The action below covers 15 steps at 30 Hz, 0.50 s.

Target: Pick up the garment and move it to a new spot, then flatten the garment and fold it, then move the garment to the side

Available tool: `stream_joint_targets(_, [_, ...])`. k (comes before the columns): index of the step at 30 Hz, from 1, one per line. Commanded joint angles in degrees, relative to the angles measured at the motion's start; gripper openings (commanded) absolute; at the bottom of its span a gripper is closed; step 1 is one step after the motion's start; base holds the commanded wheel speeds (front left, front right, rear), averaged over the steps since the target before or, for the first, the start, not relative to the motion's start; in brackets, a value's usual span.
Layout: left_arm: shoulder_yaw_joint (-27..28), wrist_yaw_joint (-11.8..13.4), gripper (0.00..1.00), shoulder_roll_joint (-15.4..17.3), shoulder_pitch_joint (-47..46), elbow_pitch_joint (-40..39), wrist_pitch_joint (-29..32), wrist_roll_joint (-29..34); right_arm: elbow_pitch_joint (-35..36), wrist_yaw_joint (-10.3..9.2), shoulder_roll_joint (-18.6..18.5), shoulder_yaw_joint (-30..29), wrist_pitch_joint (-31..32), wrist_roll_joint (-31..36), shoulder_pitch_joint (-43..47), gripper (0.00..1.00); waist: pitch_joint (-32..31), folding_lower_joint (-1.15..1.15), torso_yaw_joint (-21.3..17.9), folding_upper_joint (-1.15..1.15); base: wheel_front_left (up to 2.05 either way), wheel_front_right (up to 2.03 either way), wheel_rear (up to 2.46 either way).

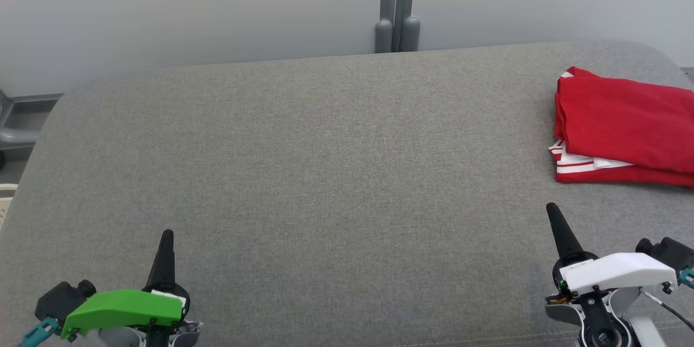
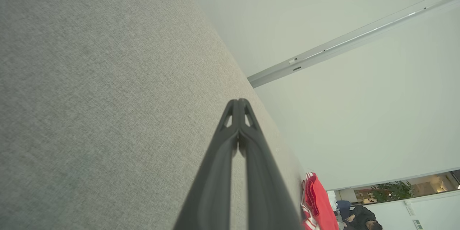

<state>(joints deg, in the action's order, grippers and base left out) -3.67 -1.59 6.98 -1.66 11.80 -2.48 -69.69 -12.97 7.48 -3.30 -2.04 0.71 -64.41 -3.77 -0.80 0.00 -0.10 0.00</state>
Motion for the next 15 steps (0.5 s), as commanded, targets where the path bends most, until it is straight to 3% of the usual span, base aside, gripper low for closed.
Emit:
stream_joint_targets(1, [0.74,-0.60,0.00,0.01,-1.49,-0.21,0.38,-1.52,0.31,0.02,-0.36,-0.40,0.39,-1.59,-1.11,0.00,0.02,0.00,0.00,0.00,0.00,0.00,0.00])
stream_joint_targets(15, [2.90,-2.17,0.00,-1.18,-2.23,0.28,2.39,-7.39,0.14,0.02,-0.33,-1.82,2.14,-8.95,-1.40,0.00,0.25,0.00,0.03,0.00,0.00,0.00,0.00])
